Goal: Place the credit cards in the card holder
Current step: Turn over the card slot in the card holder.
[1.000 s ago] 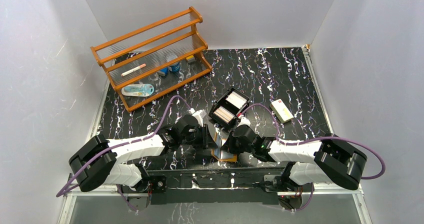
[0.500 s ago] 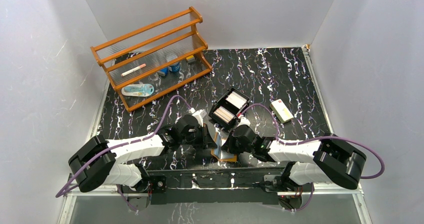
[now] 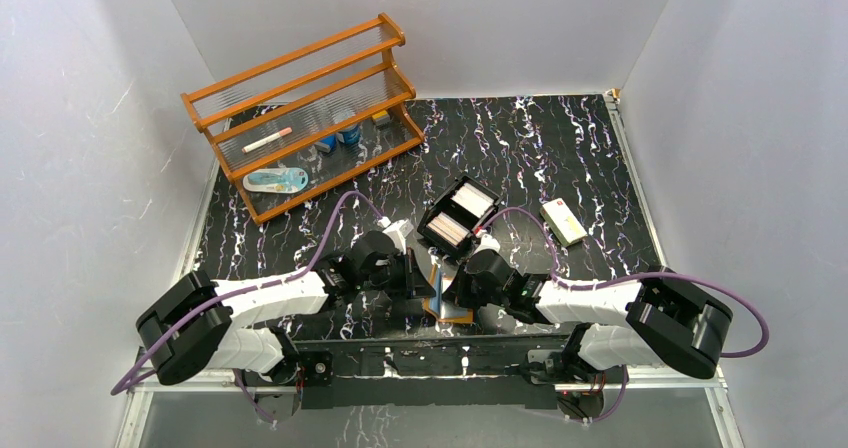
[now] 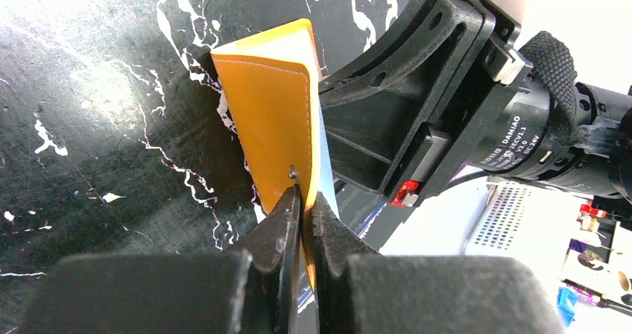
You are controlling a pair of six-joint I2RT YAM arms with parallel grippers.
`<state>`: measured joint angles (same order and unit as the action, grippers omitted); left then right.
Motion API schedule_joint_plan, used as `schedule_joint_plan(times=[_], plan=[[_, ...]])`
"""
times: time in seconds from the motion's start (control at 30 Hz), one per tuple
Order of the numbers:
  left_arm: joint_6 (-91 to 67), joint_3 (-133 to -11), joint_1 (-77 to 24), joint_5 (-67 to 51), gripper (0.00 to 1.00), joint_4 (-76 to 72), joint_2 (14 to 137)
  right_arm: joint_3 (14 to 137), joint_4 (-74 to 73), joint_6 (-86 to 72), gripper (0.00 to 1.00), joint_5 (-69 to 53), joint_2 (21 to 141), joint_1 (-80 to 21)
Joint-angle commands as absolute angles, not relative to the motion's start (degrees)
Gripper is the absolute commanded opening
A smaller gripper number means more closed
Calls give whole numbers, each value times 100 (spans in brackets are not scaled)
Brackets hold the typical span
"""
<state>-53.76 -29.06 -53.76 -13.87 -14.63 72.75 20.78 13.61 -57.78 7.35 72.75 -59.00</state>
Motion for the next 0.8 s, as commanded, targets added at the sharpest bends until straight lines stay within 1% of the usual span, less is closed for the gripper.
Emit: schedule_joint_plan(times=[0.0, 0.07, 0.2, 0.23, 0.33, 0.43, 0.6, 0.77], plan=[[-5372, -2911, -5428, -1589, 0, -1894, 7212, 2076, 1711, -5713, 12, 693, 7340, -5932], [-5372, -2920, -5431, -1557, 0, -1876, 7212, 2098, 1712, -5713, 12, 679, 7371, -5933], [-5177, -3178, -5437, -1223, 0, -994, 7199, 2239, 1305, -5705, 17, 719, 7198, -5933], [-5089, -3283, -5437, -1109, 0, -731, 7184, 2313, 1093, -5704, 20, 773, 7066, -5933], [-4811, -3715, -5473, -687, 0, 74, 7159, 2554, 473, -5682, 32, 955, 6586, -5933], [-4668, -4154, -5544, -298, 0, 813, 7220, 2817, 16, -5673, 40, 1093, 6207, -5933], [-4565, -4817, -5827, 188, 0, 1722, 7624, 3093, -264, -5740, 43, 1183, 6014, -5933], [-4691, -5041, -6025, 308, 0, 1922, 7963, 3201, -554, -5893, 43, 1330, 5944, -5930]])
